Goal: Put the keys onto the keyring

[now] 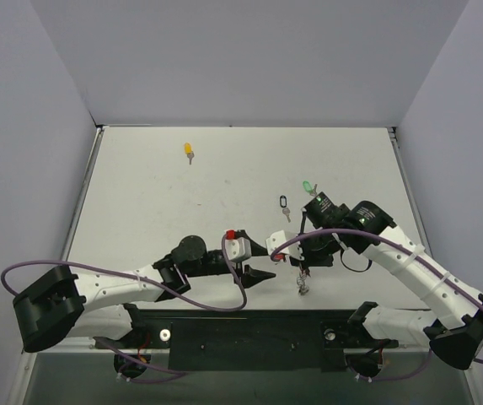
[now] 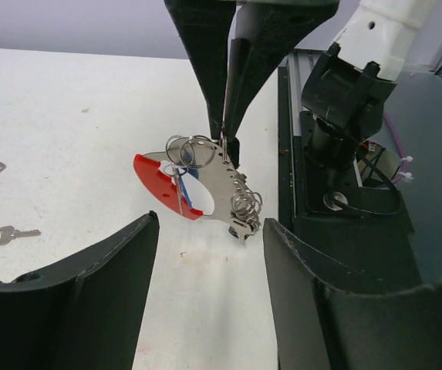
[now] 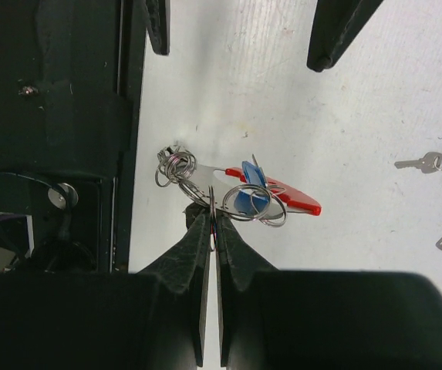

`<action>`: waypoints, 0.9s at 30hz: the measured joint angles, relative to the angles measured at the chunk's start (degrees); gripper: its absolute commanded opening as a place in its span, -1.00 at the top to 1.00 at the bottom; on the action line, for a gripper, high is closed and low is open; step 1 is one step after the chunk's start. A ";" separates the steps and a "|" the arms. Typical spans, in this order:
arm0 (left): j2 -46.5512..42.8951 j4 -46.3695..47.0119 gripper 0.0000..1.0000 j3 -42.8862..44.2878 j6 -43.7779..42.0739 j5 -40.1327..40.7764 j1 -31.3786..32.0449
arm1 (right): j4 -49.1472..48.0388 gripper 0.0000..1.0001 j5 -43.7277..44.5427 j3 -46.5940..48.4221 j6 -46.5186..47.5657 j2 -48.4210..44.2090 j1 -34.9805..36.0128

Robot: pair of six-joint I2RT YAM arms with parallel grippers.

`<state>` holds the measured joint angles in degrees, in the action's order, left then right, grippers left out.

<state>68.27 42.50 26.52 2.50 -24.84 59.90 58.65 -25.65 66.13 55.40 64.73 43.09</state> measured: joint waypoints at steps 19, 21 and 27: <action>11.85 16.81 0.08 1.09 -2.54 8.39 5.53 | 0.44 1.00 -0.74 0.96 -1.66 1.20 -2.62; 12.85 18.18 0.08 1.20 -2.23 8.68 5.66 | 0.28 1.00 -0.76 0.96 -1.90 1.20 -2.62; 16.13 21.64 0.08 1.99 -1.22 9.70 5.70 | 0.13 1.00 -1.42 0.96 -2.69 1.20 -2.82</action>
<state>84.40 64.14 28.51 1.28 -15.14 65.60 58.78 -27.07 67.09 52.71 65.93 40.27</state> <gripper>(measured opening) 0.458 0.008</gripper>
